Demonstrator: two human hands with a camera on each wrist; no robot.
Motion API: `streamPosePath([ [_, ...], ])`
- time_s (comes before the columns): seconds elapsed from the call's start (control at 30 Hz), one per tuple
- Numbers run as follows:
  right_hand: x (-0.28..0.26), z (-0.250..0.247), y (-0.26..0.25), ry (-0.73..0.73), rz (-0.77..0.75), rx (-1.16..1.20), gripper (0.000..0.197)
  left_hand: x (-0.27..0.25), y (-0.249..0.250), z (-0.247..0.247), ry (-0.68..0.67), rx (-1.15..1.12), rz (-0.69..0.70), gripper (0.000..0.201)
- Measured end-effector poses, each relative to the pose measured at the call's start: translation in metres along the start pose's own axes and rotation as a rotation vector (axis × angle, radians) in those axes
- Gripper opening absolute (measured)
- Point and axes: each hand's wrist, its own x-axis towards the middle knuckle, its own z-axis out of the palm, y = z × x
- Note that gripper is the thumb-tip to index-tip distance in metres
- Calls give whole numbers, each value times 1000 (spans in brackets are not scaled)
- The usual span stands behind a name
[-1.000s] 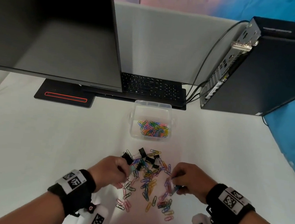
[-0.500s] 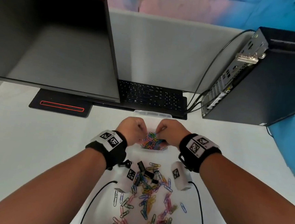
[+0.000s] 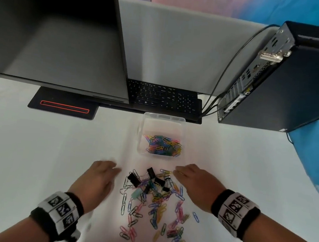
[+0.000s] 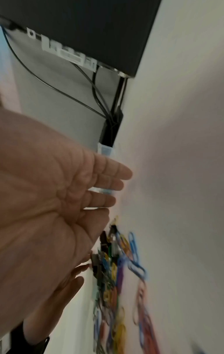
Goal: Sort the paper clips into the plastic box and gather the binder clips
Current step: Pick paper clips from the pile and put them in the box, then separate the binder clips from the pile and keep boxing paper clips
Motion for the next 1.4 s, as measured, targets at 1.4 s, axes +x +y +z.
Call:
streamPosePath([
  [1.4,-35,28,-57,76,212,68,72,4,15,18,-107,157,45,83],
])
